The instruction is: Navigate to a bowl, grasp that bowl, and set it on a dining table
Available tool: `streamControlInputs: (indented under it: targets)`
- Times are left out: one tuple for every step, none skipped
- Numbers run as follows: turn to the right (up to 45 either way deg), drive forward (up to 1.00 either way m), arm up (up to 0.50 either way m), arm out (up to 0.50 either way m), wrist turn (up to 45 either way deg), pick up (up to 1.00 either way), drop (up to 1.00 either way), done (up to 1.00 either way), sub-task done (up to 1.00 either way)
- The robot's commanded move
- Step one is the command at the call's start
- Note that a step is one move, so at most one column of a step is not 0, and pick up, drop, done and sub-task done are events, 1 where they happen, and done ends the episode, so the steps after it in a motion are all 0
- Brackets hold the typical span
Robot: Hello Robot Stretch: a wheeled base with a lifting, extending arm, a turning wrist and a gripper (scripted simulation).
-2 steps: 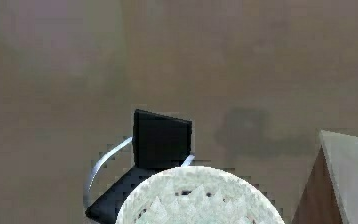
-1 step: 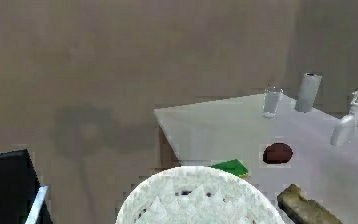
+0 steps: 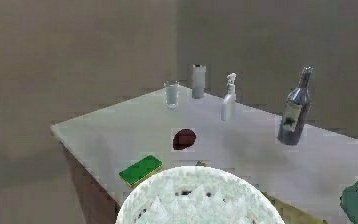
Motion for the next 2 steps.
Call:
streamControlInputs:
  targets:
    - [45.0,0.00,0.00,0.00,0.0,0.00,0.00,0.00,0.00]
    - [-45.0,0.00,0.00,0.00,0.0,0.00,0.00,0.00,0.00]
